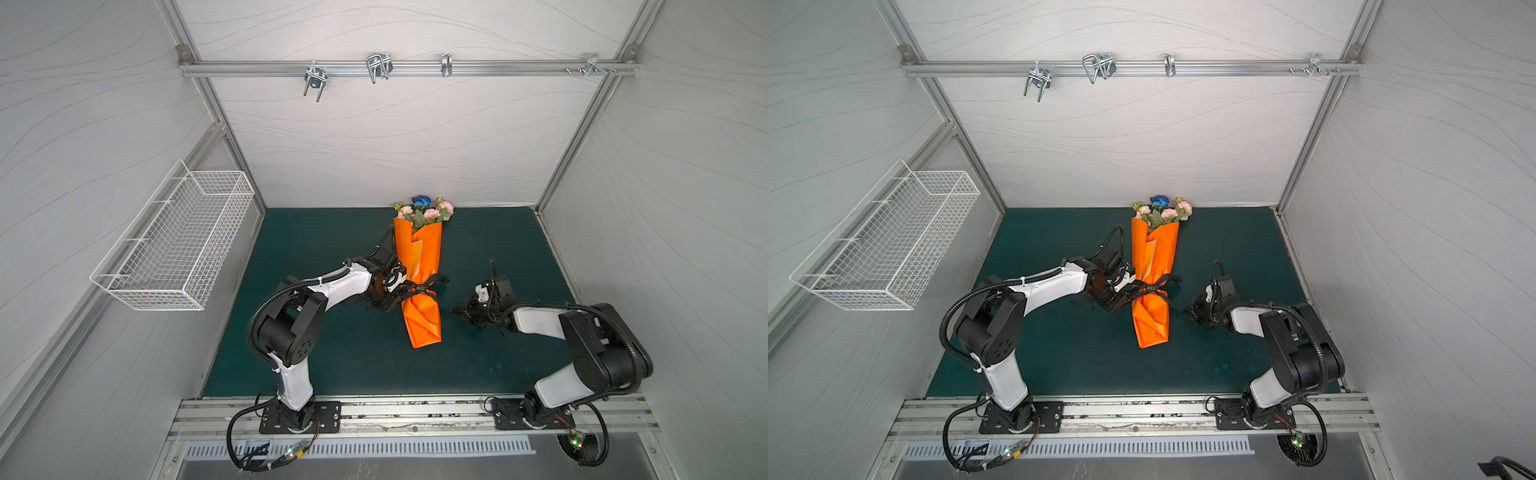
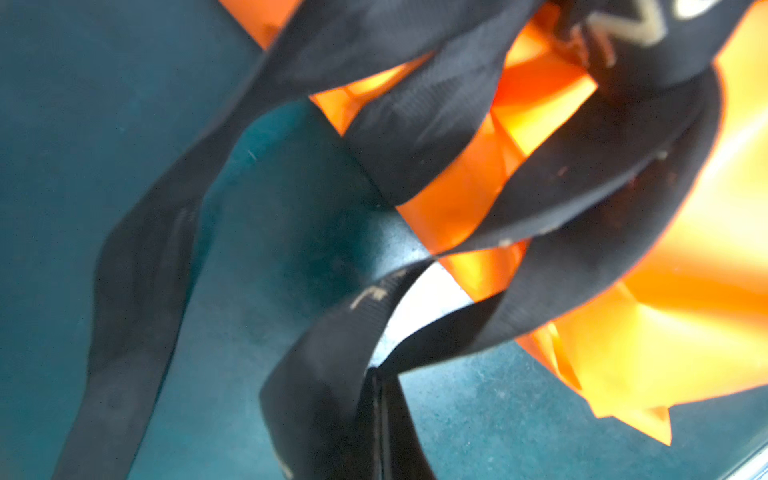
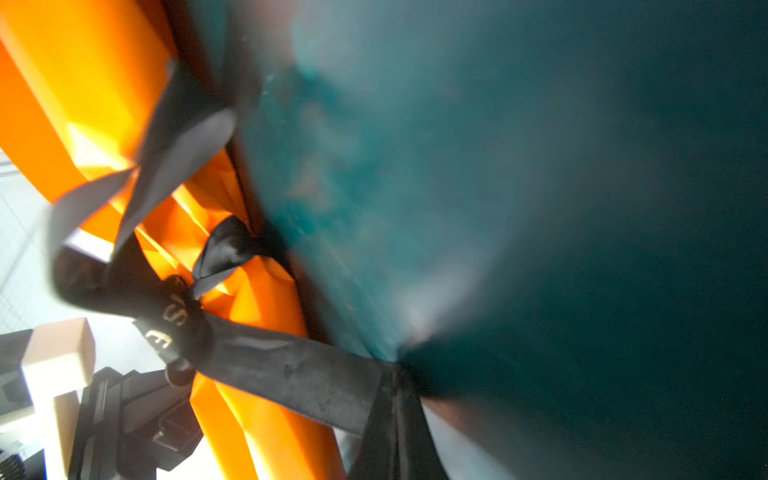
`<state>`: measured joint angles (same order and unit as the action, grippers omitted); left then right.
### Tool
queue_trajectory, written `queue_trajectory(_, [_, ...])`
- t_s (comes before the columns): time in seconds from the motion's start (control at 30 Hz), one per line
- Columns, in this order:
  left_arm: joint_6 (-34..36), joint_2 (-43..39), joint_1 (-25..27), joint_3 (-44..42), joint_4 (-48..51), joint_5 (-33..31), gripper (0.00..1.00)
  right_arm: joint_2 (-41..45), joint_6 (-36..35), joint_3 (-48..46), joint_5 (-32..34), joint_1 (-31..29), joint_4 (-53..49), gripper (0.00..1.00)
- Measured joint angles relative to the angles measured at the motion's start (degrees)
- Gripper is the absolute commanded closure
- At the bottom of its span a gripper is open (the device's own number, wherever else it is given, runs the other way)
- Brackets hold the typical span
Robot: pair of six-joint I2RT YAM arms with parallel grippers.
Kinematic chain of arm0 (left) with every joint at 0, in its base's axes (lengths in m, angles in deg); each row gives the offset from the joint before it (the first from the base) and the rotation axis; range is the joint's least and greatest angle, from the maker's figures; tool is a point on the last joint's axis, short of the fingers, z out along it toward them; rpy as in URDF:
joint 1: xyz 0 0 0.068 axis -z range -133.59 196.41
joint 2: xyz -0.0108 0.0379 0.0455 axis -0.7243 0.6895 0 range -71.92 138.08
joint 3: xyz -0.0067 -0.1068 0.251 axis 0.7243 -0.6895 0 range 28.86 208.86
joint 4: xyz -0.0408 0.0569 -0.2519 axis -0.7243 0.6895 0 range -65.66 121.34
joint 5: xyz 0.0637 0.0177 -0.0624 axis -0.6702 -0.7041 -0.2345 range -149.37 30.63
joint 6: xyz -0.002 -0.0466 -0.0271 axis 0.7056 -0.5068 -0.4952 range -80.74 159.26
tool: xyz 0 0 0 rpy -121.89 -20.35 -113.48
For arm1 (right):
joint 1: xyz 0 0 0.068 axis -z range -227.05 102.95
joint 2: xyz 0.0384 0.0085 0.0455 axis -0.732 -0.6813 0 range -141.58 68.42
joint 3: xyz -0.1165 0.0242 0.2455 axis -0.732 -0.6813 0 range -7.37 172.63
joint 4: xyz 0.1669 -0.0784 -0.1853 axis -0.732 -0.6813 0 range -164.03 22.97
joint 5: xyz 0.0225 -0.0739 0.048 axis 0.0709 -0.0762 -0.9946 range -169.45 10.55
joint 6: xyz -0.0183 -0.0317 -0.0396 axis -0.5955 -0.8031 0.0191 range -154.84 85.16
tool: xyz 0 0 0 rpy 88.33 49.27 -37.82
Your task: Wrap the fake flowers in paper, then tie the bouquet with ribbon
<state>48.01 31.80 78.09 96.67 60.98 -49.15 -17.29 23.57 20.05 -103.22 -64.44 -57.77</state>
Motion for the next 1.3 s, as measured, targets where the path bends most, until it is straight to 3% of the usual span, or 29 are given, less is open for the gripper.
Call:
queue_trajectory(0.9, [0.0,0.0,0.0,0.9,0.6,-1.0,1.0,16.2,-9.0,-3.6,8.4,6.2,-21.6,1.0])
queue_trajectory(1.07, [0.0,0.0,0.0,0.9,0.6,-1.0,1.0,18.2,-10.6,-3.1,9.1,6.5,-24.2,0.7])
queue_trajectory(1.3, [0.1,0.0,0.1,0.9,0.8,-1.0,1.0,25.7,-14.5,4.6,13.7,1.7,-31.3,0.66])
